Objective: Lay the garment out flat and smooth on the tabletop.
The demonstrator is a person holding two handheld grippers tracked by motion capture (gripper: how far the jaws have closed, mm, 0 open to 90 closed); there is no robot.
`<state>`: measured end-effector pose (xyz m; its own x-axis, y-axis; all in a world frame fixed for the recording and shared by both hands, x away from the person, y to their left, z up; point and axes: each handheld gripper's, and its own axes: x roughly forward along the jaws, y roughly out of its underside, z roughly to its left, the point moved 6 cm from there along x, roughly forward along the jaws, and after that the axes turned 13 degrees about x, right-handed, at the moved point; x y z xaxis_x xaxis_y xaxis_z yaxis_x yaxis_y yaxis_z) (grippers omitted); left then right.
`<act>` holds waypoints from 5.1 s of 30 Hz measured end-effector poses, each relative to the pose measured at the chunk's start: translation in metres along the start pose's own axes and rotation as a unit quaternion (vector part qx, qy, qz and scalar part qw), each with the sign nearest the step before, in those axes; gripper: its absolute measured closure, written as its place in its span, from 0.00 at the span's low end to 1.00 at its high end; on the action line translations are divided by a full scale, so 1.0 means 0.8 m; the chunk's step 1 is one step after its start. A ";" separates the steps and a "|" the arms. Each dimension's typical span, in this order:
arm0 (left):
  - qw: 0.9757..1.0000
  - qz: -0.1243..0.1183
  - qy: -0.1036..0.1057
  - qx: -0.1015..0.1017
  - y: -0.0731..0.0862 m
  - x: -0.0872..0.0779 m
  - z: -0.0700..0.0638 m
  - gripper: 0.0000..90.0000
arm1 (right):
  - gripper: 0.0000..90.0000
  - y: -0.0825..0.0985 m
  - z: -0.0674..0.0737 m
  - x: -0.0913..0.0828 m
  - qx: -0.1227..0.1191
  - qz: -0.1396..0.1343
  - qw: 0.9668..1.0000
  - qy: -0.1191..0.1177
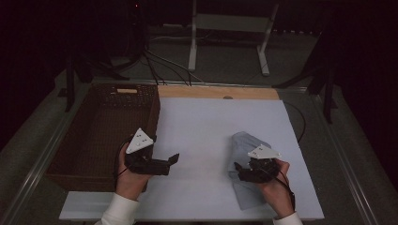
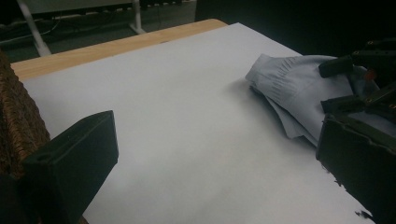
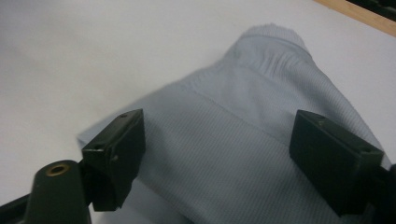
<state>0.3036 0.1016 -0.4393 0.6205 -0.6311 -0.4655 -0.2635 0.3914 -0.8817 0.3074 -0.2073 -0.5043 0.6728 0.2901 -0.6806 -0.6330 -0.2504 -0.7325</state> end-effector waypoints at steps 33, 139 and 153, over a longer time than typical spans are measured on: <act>1.000 -0.002 0.001 -0.001 0.000 0.000 -0.001 0.00 | 0.88 0.001 -0.028 -0.034 -0.008 -0.003 0.998 0.056; 0.995 -0.027 0.095 0.029 -0.035 0.128 -0.124 0.13 | 0.43 -0.001 -0.069 -0.066 0.053 -0.057 0.997 -0.006; 0.992 -0.010 0.122 0.043 -0.029 0.162 -0.152 0.19 | 0.92 0.008 -0.060 -0.055 0.008 -0.022 1.000 -0.007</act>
<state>0.3001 -0.0711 -0.4882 0.4247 -0.7784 -0.4624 -0.1828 0.4265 -0.8858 0.2919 -0.2657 -0.4800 0.6951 0.3126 -0.6474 -0.6090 -0.2227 -0.7613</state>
